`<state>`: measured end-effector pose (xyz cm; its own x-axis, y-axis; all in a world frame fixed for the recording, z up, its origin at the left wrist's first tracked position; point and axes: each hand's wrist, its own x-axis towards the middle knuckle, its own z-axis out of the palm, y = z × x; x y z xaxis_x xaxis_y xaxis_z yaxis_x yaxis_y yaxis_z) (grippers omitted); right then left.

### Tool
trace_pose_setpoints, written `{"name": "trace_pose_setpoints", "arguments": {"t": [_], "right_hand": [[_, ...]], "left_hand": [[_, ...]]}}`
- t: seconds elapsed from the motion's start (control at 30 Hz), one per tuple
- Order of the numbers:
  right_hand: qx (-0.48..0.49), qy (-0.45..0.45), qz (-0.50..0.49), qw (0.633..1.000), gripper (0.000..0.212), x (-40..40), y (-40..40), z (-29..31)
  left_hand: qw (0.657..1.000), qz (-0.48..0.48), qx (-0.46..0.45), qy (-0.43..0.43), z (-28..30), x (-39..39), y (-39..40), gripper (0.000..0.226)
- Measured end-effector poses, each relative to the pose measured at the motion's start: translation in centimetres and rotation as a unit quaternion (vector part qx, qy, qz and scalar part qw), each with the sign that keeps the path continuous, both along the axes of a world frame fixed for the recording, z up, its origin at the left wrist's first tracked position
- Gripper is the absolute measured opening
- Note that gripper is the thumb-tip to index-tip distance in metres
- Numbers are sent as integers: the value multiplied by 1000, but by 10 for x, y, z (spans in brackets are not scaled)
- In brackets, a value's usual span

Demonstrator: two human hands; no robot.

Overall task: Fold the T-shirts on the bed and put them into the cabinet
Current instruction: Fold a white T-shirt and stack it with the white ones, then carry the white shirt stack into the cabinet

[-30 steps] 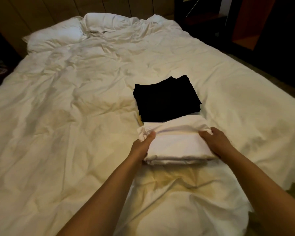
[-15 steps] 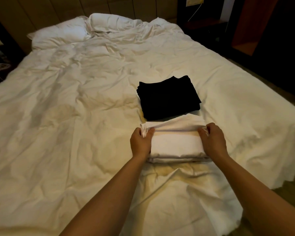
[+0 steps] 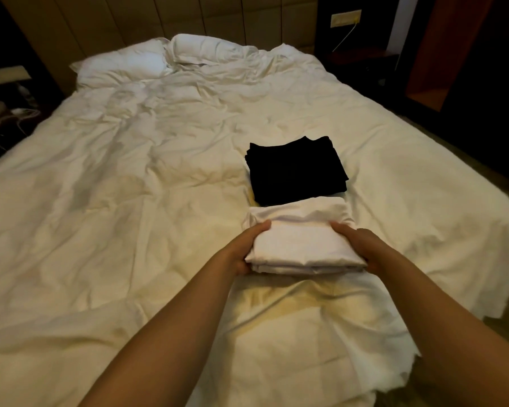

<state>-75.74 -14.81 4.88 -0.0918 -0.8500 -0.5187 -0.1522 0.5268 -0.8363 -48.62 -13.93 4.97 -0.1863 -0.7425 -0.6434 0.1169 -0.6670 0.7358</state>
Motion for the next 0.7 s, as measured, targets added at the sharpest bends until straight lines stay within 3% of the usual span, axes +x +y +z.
{"name": "trace_pose_setpoints", "arguments": {"t": [0.2, 0.43, 0.57, 0.7], "right_hand": [[-35, -43, 37, 998, 55, 58, -2, 26], [-87, -93, 84, 988, 27, 193, -47, 32], [-87, -99, 98, 986, 28, 273, -103, 31], [-69, -98, 102, 987, 29, 314, -160, 58]], "left_hand": [[996, 52, -56, 53, 16, 61, 10, 43], [983, 163, -82, 4, 37, 198, -19, 60], [973, 209, -95, -30, 41, 270, -68, 73], [971, 228, -64, -22, 67, 304, -111, 59]]}}
